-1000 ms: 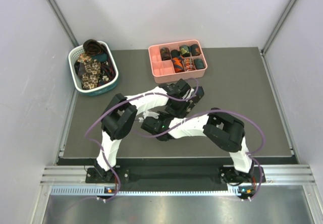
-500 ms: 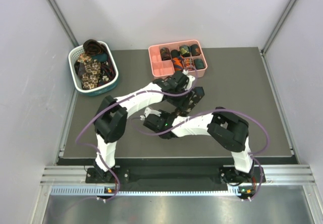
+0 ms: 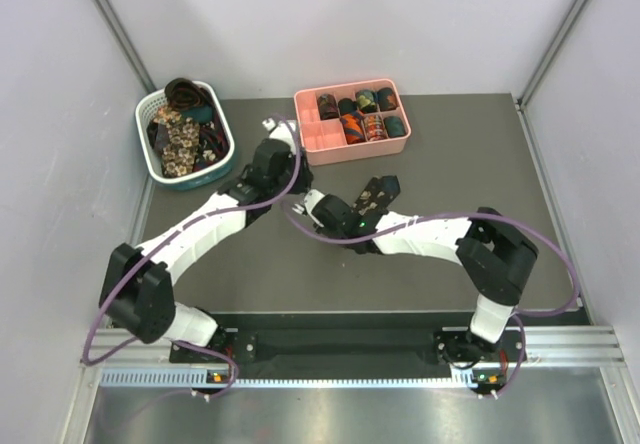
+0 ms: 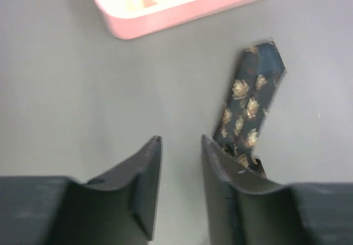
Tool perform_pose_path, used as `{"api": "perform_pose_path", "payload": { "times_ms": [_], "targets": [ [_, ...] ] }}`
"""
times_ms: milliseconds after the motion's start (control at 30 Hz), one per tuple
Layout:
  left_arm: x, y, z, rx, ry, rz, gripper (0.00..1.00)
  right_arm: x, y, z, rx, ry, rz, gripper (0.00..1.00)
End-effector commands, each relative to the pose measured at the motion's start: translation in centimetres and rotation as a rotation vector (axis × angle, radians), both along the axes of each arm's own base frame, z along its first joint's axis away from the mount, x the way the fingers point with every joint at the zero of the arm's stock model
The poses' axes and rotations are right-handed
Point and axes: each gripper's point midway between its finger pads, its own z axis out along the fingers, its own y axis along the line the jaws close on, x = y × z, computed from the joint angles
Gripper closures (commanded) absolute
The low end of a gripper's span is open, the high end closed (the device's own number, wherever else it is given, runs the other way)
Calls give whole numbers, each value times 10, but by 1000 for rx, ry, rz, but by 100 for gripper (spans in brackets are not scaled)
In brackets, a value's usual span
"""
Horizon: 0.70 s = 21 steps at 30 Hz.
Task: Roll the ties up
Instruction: Roll the tie
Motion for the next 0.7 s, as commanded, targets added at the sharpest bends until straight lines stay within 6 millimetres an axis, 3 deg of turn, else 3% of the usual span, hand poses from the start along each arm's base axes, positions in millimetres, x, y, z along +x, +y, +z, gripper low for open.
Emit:
{"api": "perform_pose_path", "payload": {
  "times_ms": [0,33,100,167,200,233,300,400,567,633,667],
  "targets": [
    [14,30,14,-137,-91,187,62,-2,21,17,204,74,46,100],
    [8,37,1,-156,-66,207,63,-4,19,13,216,94,50,100],
    [12,48,11,-230,-105,235,61,-3,21,14,269,134,60,100],
    [7,57,4,-271,-96,248,56,-4,18,11,311,181,63,100],
    [8,57,8,-290,-119,247,44,-4,18,10,331,195,66,100],
    [4,62,0,-283,-115,261,39,-4,17,10,349,211,68,100],
    [1,65,3,-296,-144,270,28,-4,17,12,405,261,79,100],
    [-3,75,0,-293,-183,300,2,-3,16,14,472,329,89,100],
    [-8,83,-2,-303,-247,311,1,4,10,18,586,435,106,100],
    [-11,101,-17,-336,-169,467,1,5,6,20,649,500,88,100],
    [-10,102,-19,-328,-171,464,1,8,5,18,666,517,85,100]
  ]
}}
